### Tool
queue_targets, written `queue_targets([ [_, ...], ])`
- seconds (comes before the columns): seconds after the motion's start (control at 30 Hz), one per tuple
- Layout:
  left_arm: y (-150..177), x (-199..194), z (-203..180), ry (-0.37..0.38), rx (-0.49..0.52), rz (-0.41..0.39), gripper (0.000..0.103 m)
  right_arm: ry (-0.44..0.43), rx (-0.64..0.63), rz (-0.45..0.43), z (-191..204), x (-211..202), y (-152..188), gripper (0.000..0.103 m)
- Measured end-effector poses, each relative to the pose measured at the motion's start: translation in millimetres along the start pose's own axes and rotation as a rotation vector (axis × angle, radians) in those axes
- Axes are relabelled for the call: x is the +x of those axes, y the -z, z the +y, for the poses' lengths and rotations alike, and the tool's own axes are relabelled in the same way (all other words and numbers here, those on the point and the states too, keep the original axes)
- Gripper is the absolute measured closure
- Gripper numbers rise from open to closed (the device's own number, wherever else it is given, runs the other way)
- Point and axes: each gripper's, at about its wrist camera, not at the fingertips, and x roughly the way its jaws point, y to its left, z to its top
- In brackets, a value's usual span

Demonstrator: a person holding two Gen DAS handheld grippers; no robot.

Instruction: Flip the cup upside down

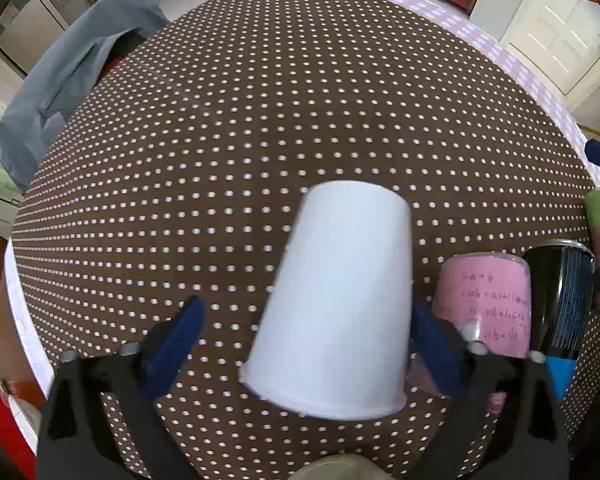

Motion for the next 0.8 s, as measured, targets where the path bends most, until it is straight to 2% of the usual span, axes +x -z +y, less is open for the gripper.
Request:
queue_targets([
  [0.03,-2,4,-3,0.024,-0.01,0.0,0.036,0.0,0.001,0.001,0,-1,1,0.006],
  [0.07,-4,7,-3,0.042,-0.024,0.001,0.037,-0.001,0.002,0.001,0,-1,2,0.006],
  [0.3,6,1,2,-0.004,-0.103,-0.054,0.038,-0.005,0.011,-0.016,-1,-17,9,0.006],
  [0.43,27,-28,4,-0.026,-0.166,-0.112,0.038,-0.006,0.019,-0.042,-2,-35,13,0.006],
  [0.57,58,-77,3,-0.055,-0.201,-0.179,0.038,-0.014,0.031,-0.077,-4,-60,22,0.006],
  [0.63,76,-106,-12,-0.07,-0.205,-0.214,0.038,-0.022,0.035,-0.095,-4,-73,28,0.006],
  [0.8,110,-147,-59,-0.089,-0.187,-0.269,0.038,-0.038,0.044,-0.144,-7,-110,52,0.006],
])
